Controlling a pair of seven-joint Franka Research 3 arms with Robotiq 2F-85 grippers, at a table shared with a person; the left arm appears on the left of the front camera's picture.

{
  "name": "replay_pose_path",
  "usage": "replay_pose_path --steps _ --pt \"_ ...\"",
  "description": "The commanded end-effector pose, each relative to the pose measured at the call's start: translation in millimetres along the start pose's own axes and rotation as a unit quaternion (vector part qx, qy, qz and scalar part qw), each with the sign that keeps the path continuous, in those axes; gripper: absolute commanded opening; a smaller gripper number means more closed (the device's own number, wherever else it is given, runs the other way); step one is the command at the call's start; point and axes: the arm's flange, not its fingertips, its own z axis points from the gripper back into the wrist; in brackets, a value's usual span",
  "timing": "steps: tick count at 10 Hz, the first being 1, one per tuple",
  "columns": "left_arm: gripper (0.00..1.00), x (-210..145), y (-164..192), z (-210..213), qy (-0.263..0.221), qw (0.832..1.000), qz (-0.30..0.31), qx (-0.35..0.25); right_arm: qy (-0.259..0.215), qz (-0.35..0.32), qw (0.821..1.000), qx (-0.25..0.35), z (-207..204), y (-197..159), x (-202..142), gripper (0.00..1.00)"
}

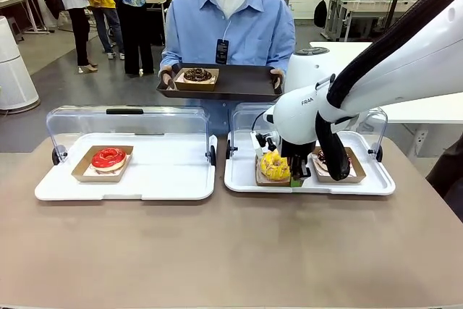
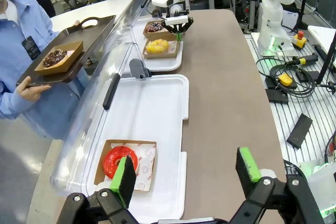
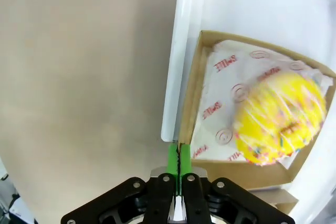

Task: Provide the desired donut to the person.
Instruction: Pick up and lift the Paper togo box containing the Donut pointed at by the person.

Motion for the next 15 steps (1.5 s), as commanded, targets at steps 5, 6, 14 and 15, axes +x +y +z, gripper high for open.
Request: replay_pose_path --steps 5,6,14,15 --pt "1.0 1 0 0 -0.007 1.0 -0.004 0.002 0.008 0.02 1.0 -0.004 -5 4 1 0.0" --pt "1.0 1 0 0 -0.007 1.0 -0.004 0.002 0.009 0.021 1.0 -0.01 -5 5 1 0.0" --pt "1.0 1 0 0 -0.007 1.0 -0.004 0.002 -0.047 -0.109 0.993 -0.022 115 101 16 0.0" --pt "1.0 1 0 0 -0.007 1.0 -0.004 0.002 -0.041 -0.127 0.991 0.014 127 120 17 0.0"
